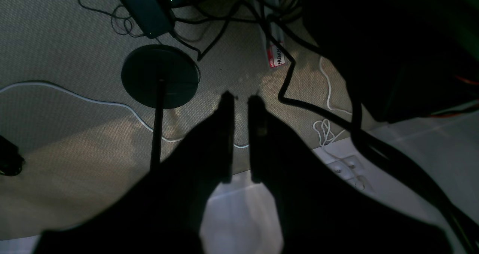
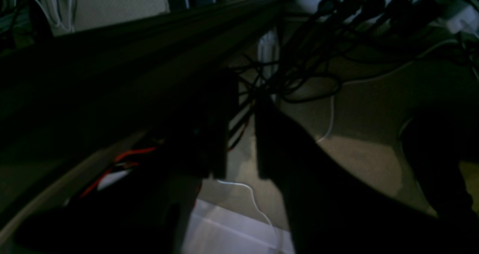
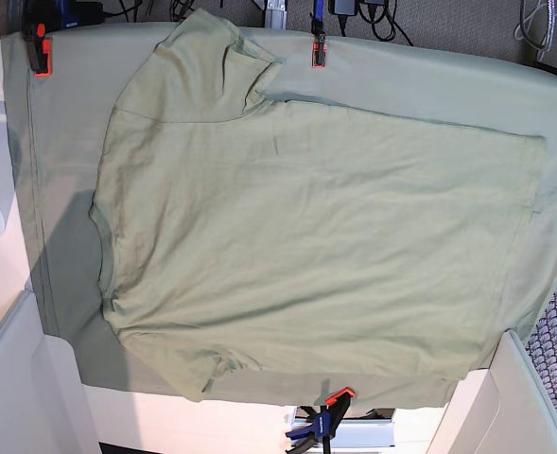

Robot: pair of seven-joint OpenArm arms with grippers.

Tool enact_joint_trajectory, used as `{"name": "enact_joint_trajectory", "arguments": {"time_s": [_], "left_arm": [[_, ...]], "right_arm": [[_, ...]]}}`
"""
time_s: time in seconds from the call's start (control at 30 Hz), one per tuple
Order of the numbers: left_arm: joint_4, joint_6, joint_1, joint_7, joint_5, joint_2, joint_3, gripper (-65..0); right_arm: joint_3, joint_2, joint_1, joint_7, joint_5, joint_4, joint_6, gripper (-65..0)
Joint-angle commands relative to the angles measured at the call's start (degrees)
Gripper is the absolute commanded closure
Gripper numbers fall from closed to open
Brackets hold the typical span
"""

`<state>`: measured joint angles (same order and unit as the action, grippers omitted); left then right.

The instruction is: Fold the T-shirt properly

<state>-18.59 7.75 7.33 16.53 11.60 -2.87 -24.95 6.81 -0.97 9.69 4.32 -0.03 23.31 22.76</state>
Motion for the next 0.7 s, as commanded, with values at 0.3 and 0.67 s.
{"name": "enact_joint_trajectory", "arguments": {"time_s": [0.3,0.67], "left_arm": [[-0.15,-0.26,0.33,0.33,0.17,0.02,-0.11,-6.3],[-0.15,-0.26,0.85,-1.79,0.17,0.0,-0.11,-6.3]], "right_arm": [[0.2,-0.26,0.35,-0.48,0.04,0.42,0.81,-11.4],[0.2,-0.26,0.52,-0.46,0.02,0.44,0.83,-11.4]]}}
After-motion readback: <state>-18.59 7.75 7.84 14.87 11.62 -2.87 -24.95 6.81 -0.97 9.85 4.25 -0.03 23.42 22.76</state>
